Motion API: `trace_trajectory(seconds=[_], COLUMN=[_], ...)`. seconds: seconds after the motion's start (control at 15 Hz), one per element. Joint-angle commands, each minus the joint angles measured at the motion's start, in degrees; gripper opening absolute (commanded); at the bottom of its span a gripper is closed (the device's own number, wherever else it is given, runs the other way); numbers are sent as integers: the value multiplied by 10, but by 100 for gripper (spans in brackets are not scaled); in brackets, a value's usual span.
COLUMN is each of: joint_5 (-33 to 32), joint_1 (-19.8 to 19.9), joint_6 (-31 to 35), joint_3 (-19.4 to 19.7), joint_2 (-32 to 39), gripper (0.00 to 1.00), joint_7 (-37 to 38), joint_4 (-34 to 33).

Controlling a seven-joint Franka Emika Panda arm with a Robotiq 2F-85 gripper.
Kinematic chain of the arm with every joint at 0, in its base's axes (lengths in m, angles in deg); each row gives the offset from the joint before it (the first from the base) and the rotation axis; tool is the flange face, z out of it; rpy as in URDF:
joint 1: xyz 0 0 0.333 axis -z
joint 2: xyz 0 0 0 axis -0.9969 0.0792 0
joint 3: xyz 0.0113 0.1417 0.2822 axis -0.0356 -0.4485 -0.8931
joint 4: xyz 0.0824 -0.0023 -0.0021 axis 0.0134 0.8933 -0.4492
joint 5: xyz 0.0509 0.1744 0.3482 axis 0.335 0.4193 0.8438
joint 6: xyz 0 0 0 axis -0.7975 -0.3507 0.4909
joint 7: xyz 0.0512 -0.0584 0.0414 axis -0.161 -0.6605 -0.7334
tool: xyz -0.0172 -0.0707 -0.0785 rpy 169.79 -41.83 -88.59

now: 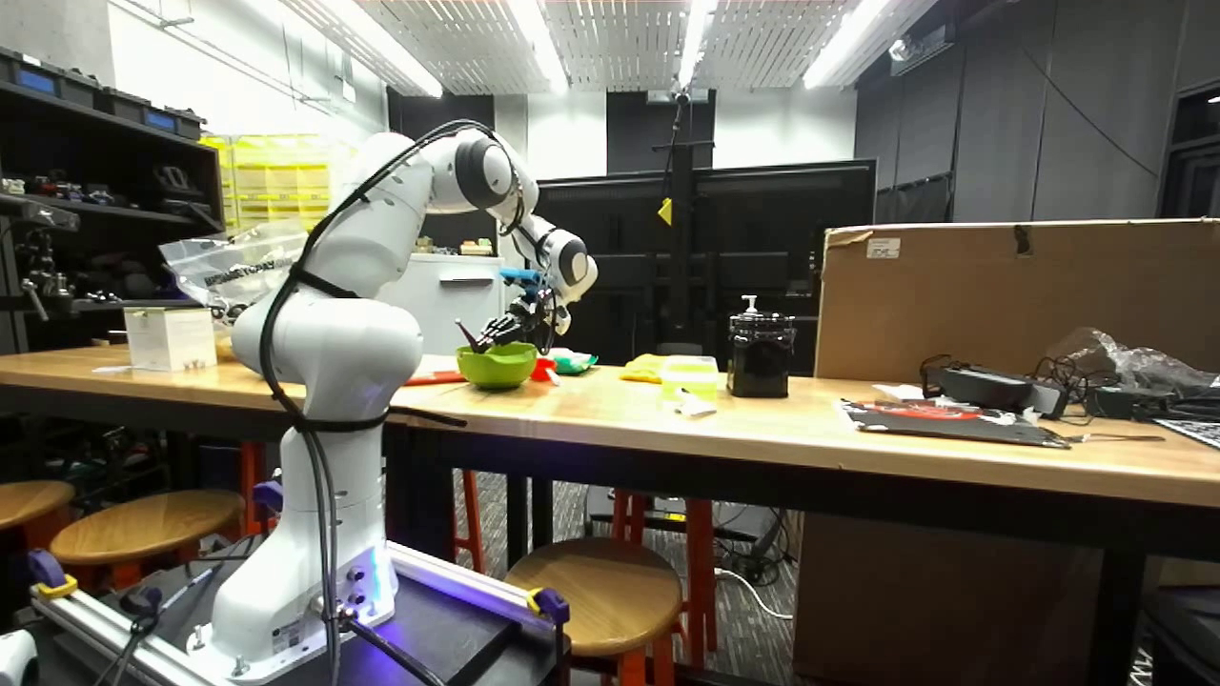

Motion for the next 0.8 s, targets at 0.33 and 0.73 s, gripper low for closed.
trace_trajectory(seconds=[0.33, 0.73], joint_5=[-18, -34], joint_1=[1, 2], joint_6=[-3, -10], joint_3=[-1, -1], joint_2=[-10, -7], gripper=[4, 52], joint_7=[-25, -30], joint_4=[1, -10])
